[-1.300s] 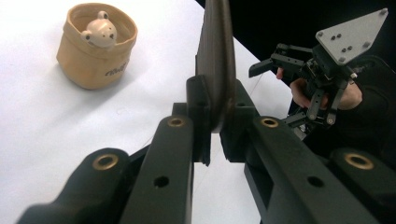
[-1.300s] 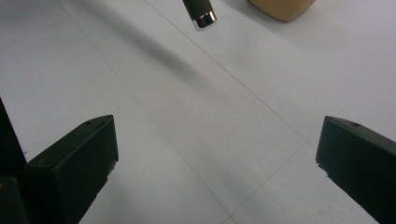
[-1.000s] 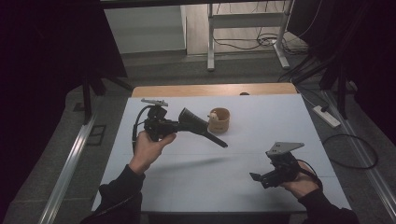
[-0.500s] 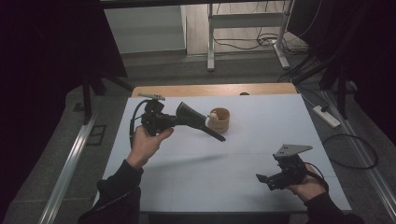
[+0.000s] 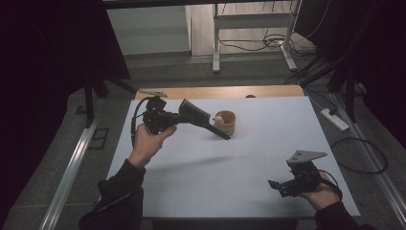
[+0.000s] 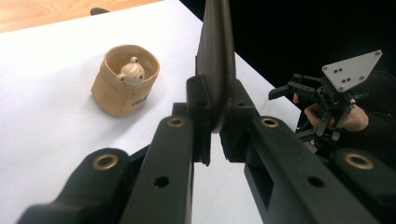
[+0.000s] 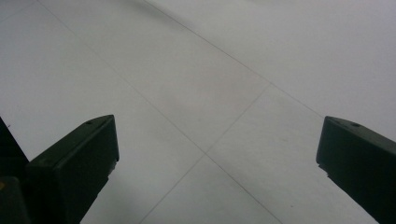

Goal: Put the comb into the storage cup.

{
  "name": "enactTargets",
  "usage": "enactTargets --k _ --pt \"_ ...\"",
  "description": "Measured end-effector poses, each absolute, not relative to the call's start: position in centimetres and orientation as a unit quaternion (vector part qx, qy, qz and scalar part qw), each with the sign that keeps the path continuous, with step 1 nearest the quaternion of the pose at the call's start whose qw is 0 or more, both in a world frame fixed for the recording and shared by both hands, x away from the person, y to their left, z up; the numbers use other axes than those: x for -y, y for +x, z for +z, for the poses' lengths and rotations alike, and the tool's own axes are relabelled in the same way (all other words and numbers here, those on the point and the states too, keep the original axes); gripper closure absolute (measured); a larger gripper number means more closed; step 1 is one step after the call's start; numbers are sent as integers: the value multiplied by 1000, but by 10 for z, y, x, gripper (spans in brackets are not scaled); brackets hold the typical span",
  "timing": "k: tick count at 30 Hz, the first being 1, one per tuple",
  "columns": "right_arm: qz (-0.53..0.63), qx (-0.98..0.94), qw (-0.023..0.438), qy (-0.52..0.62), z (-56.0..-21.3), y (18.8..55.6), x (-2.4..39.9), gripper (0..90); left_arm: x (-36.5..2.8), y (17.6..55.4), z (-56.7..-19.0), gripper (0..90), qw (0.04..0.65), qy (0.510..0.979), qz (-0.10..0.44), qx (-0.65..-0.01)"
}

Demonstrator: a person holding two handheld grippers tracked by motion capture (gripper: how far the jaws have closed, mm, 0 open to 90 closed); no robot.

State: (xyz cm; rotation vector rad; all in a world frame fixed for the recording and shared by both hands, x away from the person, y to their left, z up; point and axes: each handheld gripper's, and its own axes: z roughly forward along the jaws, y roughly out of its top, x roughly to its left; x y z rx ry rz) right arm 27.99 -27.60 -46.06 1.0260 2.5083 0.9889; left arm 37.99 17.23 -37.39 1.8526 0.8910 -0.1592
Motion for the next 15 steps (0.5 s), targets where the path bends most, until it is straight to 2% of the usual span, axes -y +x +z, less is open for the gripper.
enactTargets --k 15 --pt "331 -856 140 373 -459 276 286 0 -172 390 -359 824 512 771 -56 -373"
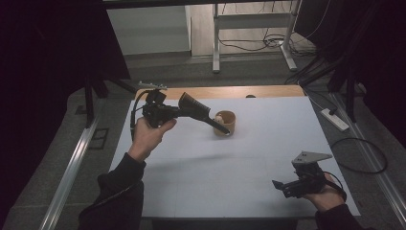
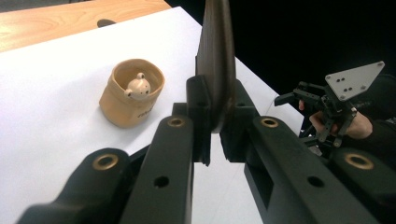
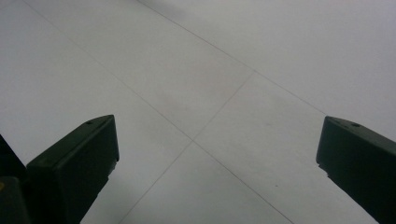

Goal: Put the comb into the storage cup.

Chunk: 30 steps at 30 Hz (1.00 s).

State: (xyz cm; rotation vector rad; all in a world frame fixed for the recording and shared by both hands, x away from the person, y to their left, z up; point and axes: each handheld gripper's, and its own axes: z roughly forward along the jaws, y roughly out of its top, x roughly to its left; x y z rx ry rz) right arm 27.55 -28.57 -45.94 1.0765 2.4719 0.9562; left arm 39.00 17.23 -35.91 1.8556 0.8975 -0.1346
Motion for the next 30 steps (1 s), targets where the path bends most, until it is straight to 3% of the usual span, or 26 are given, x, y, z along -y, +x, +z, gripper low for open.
enactTargets --k 30 --pt "310 -836 165 420 -455 264 308 0 -192 422 -337 824 518 749 -24 -413"
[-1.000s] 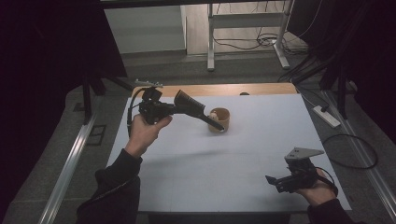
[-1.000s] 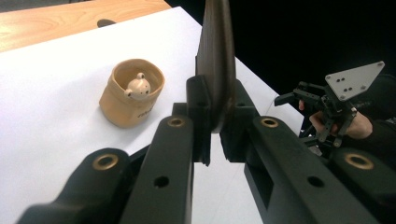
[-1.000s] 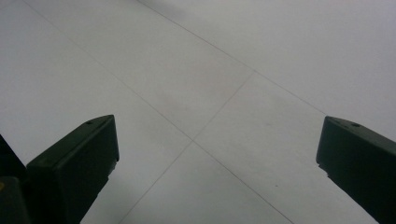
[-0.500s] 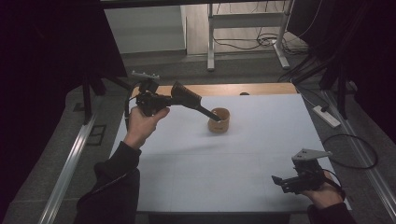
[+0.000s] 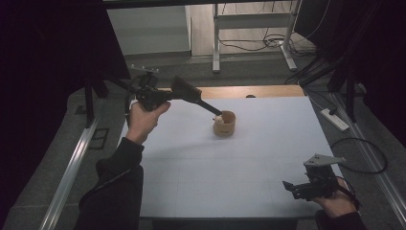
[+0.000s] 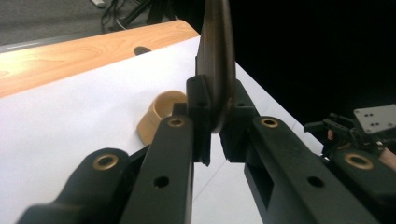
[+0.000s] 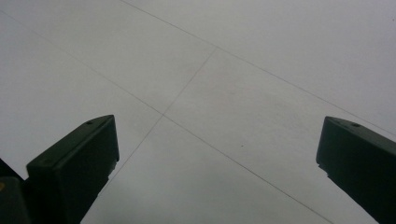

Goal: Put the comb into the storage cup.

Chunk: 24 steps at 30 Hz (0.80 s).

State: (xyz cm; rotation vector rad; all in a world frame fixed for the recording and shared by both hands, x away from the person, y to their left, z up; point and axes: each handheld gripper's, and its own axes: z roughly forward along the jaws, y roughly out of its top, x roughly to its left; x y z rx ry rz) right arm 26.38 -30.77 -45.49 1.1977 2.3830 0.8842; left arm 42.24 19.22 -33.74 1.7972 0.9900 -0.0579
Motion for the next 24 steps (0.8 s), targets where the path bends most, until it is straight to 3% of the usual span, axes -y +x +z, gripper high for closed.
enactTargets --k 24 --pt "308 -834 170 424 -455 263 308 0 -175 456 -350 825 495 754 -16 -432"
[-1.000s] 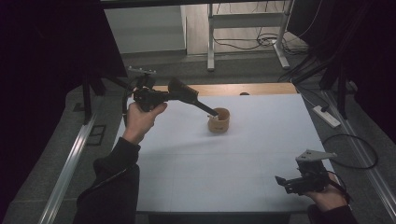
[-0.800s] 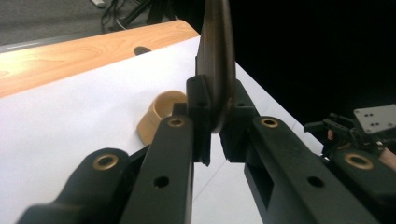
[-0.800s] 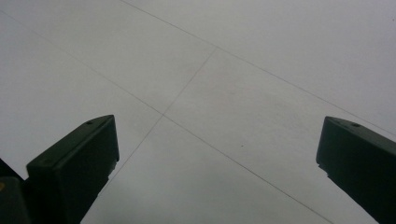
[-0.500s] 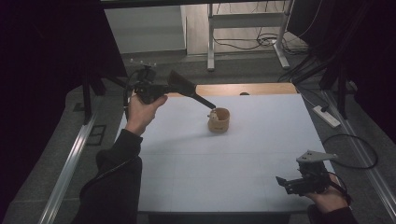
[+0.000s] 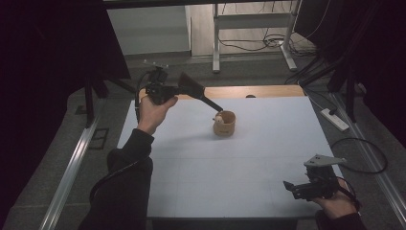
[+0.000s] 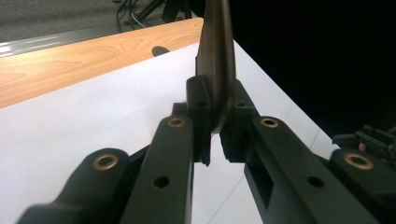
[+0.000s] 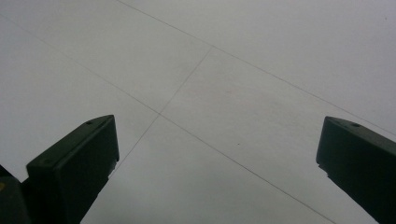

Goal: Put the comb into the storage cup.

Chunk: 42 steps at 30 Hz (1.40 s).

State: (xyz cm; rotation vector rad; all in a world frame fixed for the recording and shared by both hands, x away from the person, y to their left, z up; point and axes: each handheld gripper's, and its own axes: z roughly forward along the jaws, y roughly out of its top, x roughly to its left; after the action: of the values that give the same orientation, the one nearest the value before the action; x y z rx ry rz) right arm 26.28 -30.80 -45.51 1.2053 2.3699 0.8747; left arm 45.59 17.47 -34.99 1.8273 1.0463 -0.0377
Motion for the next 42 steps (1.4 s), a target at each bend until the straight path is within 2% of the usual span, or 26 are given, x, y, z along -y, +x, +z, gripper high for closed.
enactTargets --k 42 --pt "294 -846 166 413 -457 264 305 0 -138 477 -392 824 460 773 -41 -435"
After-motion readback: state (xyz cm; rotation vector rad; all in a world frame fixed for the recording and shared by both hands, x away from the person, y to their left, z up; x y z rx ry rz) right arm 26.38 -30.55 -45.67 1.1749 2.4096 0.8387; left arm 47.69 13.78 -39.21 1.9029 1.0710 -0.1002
